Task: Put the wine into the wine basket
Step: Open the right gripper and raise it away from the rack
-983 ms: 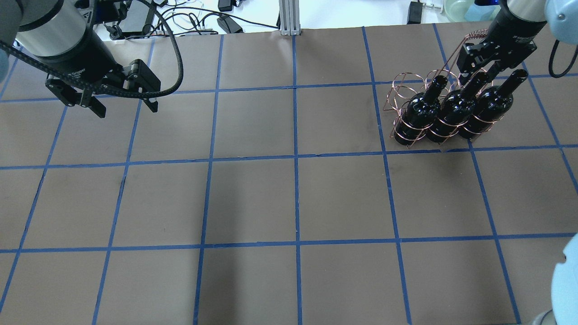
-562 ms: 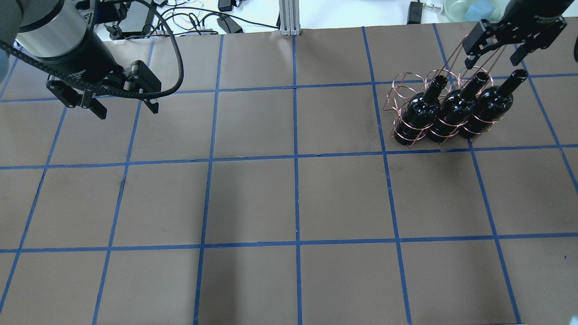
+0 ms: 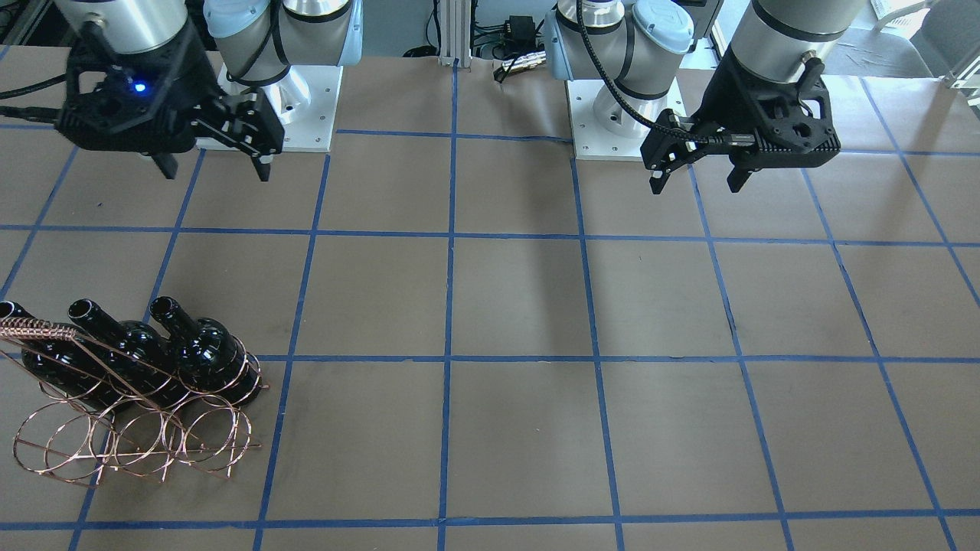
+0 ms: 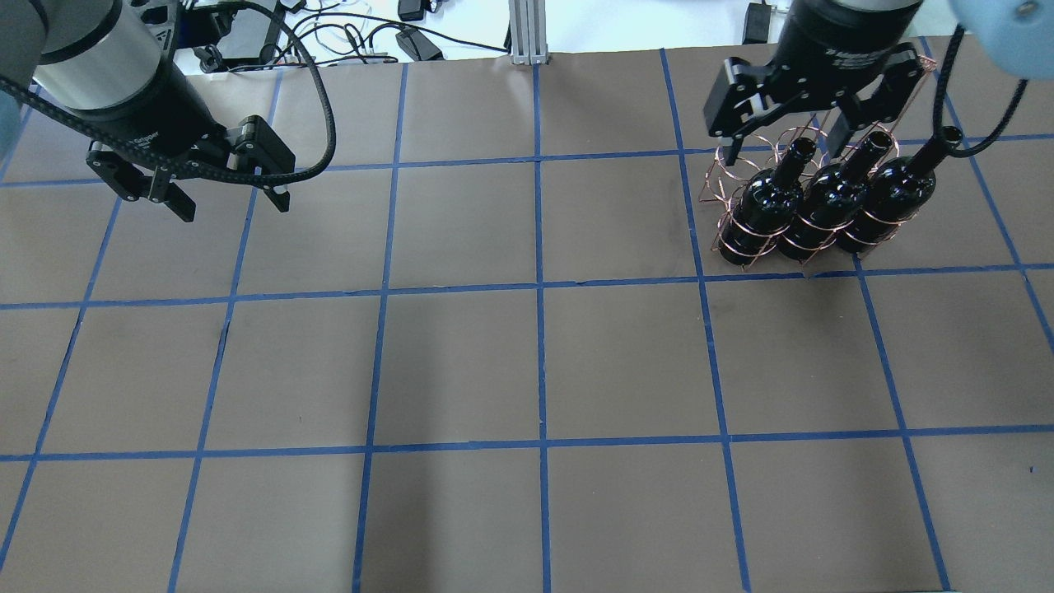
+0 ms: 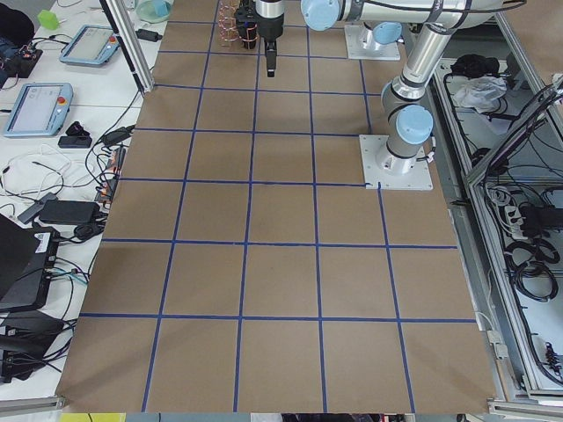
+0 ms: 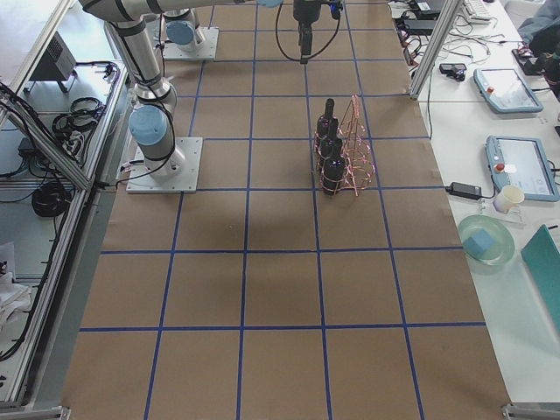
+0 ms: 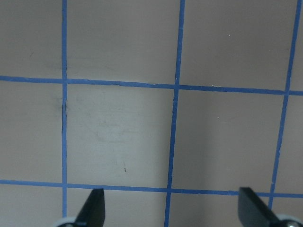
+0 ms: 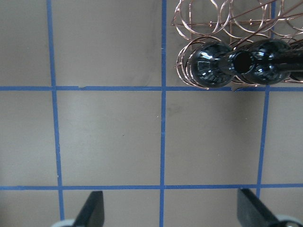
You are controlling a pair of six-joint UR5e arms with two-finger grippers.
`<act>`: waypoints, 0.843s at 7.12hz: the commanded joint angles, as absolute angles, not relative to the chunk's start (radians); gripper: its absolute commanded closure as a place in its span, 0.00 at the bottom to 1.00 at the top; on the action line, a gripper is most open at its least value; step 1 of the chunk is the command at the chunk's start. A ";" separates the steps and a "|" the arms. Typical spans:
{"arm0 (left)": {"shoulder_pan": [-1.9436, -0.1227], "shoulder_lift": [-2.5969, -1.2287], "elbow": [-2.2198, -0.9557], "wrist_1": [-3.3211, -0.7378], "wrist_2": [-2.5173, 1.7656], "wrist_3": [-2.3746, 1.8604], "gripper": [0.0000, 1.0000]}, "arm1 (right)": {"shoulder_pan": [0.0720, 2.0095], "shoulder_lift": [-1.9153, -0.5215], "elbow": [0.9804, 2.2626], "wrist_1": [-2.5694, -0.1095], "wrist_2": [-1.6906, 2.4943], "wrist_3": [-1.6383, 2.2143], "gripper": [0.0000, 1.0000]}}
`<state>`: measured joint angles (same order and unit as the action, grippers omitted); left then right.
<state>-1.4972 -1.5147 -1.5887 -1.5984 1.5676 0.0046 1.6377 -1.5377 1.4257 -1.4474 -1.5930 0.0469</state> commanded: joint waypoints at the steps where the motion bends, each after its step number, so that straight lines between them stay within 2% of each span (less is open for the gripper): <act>1: -1.497 -1.514 -1.591 -1.598 1.569 0.011 0.00 | 1.669 -1.537 1.428 -1.447 -1.583 0.061 0.01; 6: -1.496 -1.514 -1.598 -1.597 1.569 0.014 0.00 | 1.609 -1.537 1.431 -1.444 -1.574 -0.020 0.01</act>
